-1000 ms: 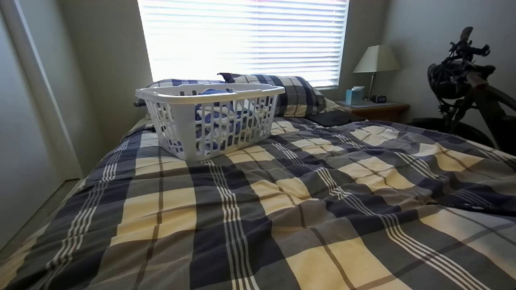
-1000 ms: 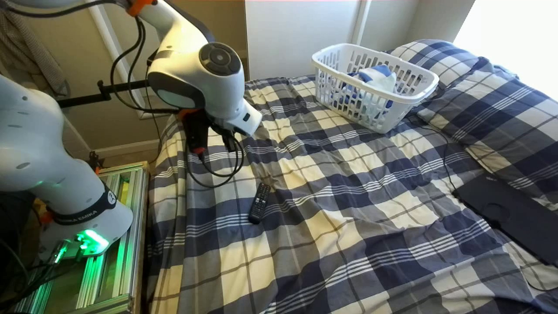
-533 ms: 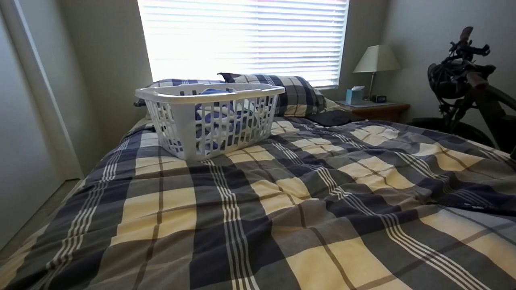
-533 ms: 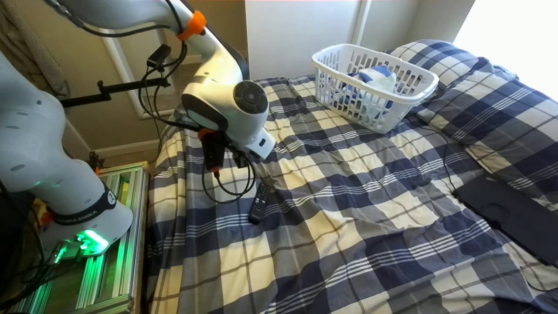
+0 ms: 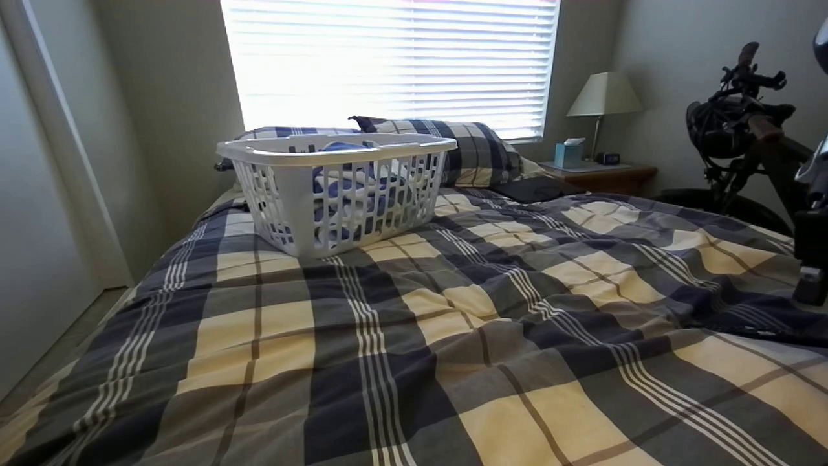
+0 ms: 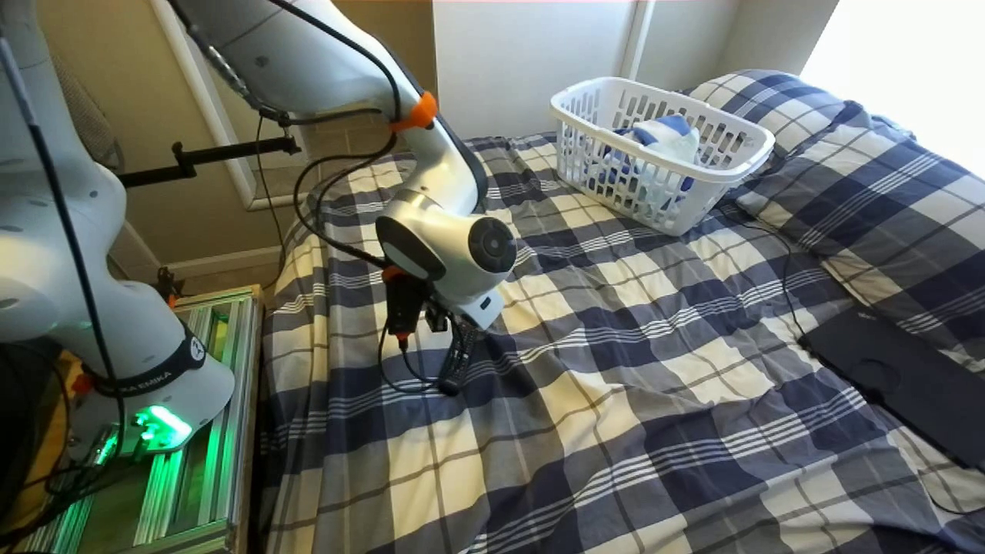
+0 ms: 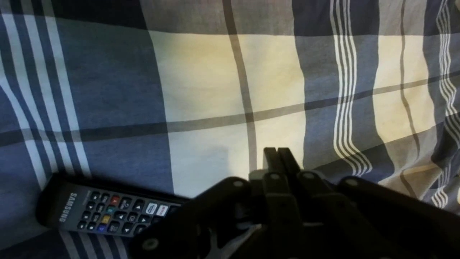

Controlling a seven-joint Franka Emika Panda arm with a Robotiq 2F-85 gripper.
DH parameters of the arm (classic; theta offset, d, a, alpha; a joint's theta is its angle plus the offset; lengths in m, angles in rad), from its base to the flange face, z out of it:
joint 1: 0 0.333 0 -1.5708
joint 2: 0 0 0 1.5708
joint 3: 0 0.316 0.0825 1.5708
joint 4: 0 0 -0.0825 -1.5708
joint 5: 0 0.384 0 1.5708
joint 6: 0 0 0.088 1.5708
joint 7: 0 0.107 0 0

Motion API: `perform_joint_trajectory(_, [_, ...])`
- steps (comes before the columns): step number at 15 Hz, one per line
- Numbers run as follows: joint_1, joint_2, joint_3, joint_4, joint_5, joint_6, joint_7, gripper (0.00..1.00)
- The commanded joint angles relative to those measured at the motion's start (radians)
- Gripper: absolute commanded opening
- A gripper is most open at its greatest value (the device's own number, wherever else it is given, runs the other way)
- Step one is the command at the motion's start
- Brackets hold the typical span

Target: Press a button on the remote control

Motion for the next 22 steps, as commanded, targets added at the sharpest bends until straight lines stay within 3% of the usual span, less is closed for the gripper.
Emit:
perform_joint_trajectory(1, [-0.046,0.020,0.042,0.013,-0.015,0.001,0.011,0.06])
perform_joint_trajectory(12, [-0.075,0.098,0.047,0.069,-0.028,0.012,0.050,0.05])
perform_joint_trajectory(22, [-0.102,0.188,0.060,0.135,-0.048,0.109,0.159,0.05])
